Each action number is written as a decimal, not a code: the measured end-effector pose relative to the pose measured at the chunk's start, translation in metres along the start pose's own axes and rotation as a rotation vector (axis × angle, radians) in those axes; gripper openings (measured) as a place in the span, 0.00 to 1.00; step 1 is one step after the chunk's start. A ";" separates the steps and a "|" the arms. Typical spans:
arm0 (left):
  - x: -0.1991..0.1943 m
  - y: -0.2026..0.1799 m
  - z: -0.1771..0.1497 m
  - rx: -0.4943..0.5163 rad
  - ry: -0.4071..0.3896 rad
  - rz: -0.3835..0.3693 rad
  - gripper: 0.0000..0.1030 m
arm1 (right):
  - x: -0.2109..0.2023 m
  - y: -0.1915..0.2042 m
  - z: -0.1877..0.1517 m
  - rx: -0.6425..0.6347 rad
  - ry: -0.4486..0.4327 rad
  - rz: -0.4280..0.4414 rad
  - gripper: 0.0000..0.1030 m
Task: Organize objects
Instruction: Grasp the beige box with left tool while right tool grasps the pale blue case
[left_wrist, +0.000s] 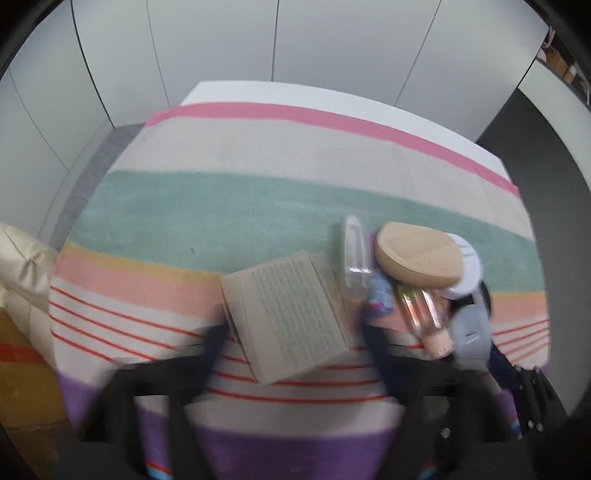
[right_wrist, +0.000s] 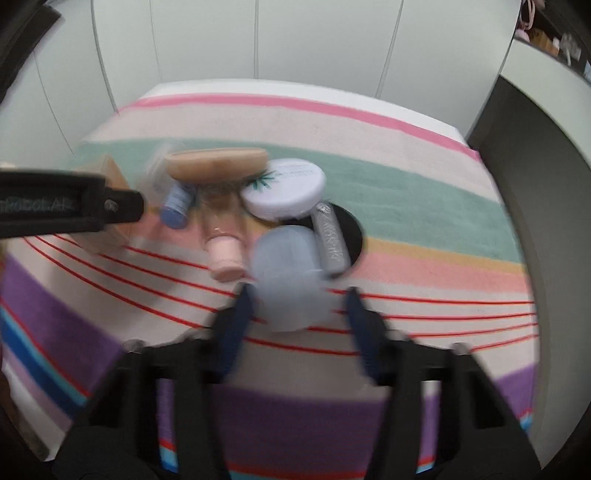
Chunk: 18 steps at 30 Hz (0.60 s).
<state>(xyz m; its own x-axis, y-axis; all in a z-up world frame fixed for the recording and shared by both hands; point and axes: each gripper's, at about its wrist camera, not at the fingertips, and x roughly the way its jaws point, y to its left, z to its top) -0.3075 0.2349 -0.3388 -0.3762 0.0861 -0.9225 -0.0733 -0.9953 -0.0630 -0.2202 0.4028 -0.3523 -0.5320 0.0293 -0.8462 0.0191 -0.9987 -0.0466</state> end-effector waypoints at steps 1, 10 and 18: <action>0.000 0.000 -0.001 0.009 -0.007 0.016 0.43 | 0.001 -0.001 0.000 0.003 0.002 0.003 0.38; -0.005 -0.002 -0.003 0.048 -0.012 0.012 0.42 | -0.003 0.002 0.003 -0.003 -0.004 0.008 0.38; -0.026 -0.003 -0.005 0.081 -0.045 0.029 0.42 | -0.020 0.003 0.009 0.008 -0.010 0.018 0.36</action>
<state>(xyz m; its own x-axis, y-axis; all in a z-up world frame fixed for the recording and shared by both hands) -0.2929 0.2352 -0.3166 -0.4203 0.0613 -0.9053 -0.1354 -0.9908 -0.0042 -0.2169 0.3992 -0.3303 -0.5397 0.0113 -0.8418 0.0214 -0.9994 -0.0272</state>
